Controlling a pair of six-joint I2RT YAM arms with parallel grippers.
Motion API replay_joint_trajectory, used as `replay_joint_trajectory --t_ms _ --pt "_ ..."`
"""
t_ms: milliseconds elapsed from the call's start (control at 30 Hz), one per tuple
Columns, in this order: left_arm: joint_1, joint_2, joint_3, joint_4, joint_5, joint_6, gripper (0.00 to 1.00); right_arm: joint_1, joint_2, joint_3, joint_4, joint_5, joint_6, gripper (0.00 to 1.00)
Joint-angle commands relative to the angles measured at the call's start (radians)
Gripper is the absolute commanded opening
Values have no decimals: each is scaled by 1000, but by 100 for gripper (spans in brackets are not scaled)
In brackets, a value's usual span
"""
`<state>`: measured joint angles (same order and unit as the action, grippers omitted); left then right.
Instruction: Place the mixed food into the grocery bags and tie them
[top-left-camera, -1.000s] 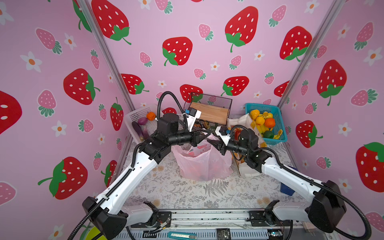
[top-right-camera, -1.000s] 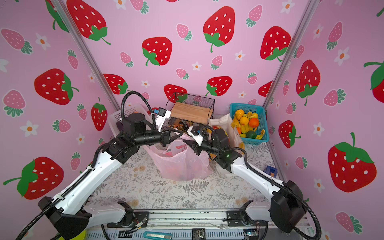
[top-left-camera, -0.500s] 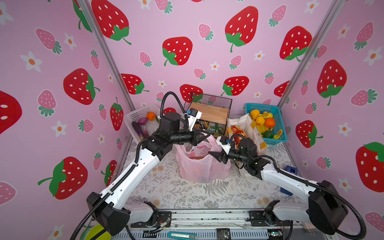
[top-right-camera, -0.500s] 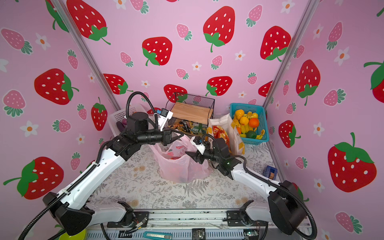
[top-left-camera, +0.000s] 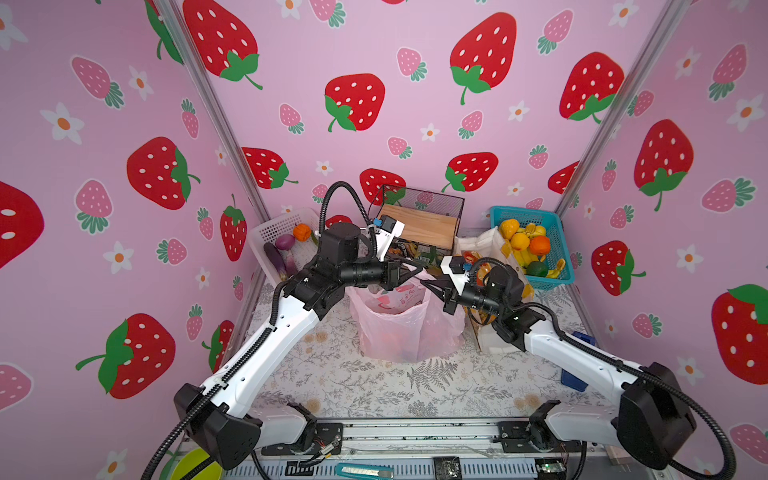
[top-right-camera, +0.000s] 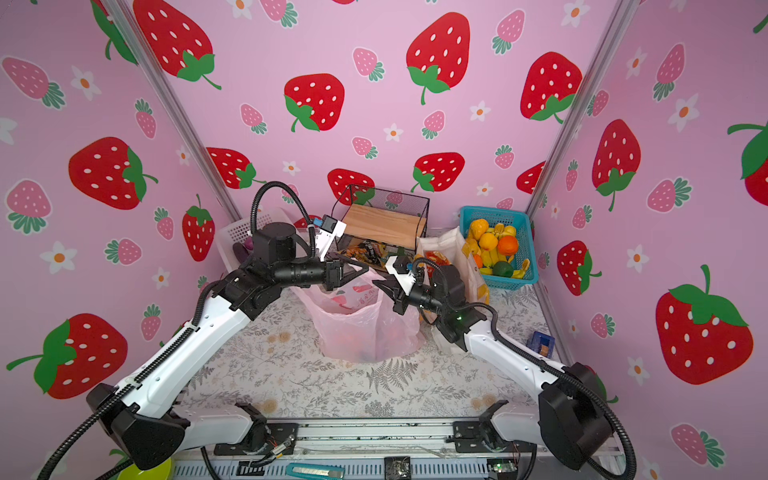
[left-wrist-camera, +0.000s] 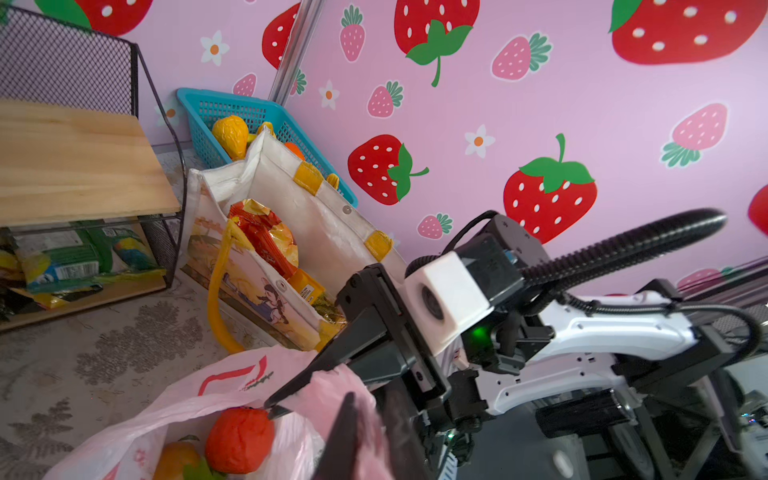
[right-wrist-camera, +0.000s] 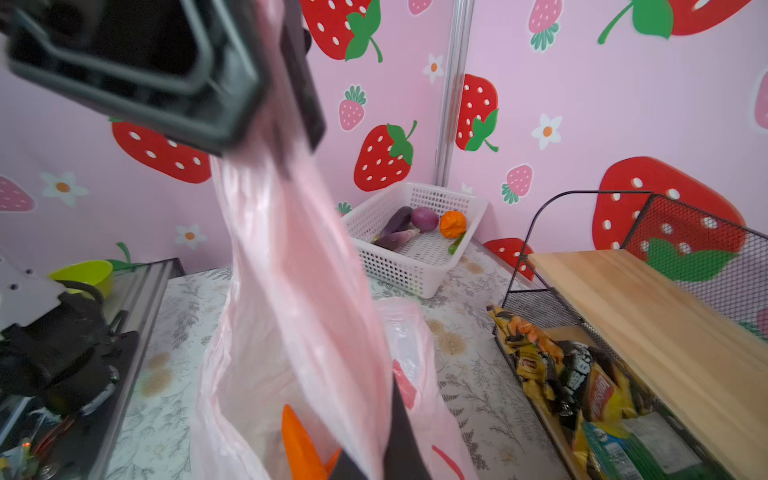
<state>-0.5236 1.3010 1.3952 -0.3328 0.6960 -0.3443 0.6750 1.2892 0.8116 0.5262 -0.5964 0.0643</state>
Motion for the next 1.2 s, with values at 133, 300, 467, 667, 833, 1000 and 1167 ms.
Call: replay_joint_trajectory --t_ms 133,300,467,667,833,1000,1167 --pt "8 -163 61 -114 -23 229 71 -65 24 -6 69 0 210 0" --pt "90 -356 -45 -231 -66 358 77 -123 38 -6 84 3 307 0" --pt "281 -547 -235 -235 -8 380 80 -160 70 -5 123 -29 353 0" --pt "500 -545 -428 -56 139 263 80 -167 89 0 155 -52 364 0" --pt "528 -429 -439 48 177 293 81 -168 95 -4 184 -80 384 0" --pt "528 -303 -451 191 242 348 81 -168 100 -5 203 -98 394 0" --pt "528 -223 -481 308 291 481 82 -169 98 -5 210 -105 397 0"
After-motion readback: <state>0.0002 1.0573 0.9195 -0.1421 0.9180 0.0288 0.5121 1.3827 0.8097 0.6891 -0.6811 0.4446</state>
